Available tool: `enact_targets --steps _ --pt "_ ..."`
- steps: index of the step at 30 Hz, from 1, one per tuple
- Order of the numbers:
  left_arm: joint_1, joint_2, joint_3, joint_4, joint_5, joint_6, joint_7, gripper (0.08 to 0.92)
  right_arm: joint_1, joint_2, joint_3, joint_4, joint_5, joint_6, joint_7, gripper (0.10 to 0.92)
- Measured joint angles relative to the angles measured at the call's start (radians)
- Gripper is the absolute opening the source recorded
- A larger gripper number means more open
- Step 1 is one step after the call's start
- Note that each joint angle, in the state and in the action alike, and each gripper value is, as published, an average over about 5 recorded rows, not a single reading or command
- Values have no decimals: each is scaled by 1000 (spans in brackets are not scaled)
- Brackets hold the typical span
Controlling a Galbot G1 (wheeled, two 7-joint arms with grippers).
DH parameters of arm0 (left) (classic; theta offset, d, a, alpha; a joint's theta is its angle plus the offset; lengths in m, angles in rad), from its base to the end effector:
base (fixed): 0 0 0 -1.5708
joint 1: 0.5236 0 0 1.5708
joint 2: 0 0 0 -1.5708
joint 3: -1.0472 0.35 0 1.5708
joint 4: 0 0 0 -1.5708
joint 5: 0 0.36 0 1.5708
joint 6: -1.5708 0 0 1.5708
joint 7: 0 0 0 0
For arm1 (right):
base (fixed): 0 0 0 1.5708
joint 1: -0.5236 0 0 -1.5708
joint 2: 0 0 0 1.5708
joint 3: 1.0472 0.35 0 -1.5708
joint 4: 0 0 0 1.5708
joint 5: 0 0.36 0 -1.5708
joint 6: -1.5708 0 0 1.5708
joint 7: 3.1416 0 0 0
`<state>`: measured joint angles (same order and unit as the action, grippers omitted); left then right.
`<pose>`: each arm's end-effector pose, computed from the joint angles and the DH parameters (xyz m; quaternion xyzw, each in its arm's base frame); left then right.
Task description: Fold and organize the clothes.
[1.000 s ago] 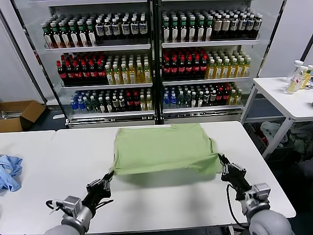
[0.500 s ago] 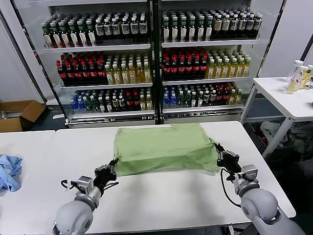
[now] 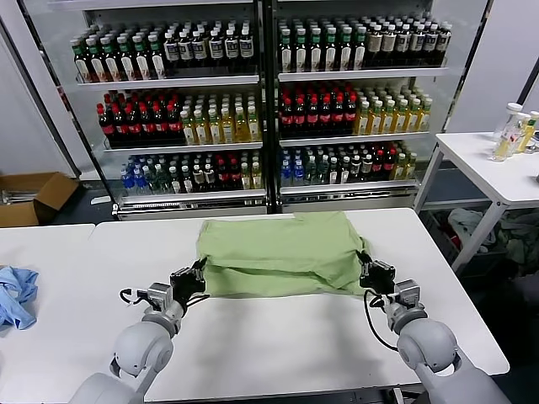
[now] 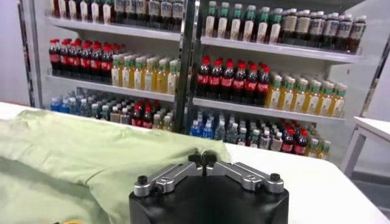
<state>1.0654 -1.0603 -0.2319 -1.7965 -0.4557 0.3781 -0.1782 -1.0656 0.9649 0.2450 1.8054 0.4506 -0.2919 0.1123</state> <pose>0.3308 0.0436 -0.2905 -0.0878 -0.9819 -0.0568 0.1581 0.3315 -0.0725 -0.2799 0.1127 -0.9826 0.0904 0.1166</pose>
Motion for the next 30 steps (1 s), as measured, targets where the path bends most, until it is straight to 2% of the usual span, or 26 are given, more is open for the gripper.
enact_targets --steps 5,16,19,22,24,26,30 --pt "13 -3 -5 -5 19 10 -12 322 -7 3 2 3 -19 -12 -18 403" --pt "71 -18 -25 -16 40 21 -36 643 -45 16 47 3 -25 -42 -8 724" --pt "73 -23 -22 -4 42 26 -42 729 -55 23 59 -6 -17 -60 8 793" --pt "73 -25 -17 10 42 31 -47 793 -60 32 63 -18 -8 -82 24 819" --pt "72 -25 -13 20 42 34 -49 796 -62 37 64 -24 -3 -96 32 816" --pt "71 -23 -8 29 42 37 -49 763 -63 42 63 -30 3 -110 38 796" --pt "72 -18 0 40 40 45 -42 650 -64 48 59 -39 14 -132 45 689"
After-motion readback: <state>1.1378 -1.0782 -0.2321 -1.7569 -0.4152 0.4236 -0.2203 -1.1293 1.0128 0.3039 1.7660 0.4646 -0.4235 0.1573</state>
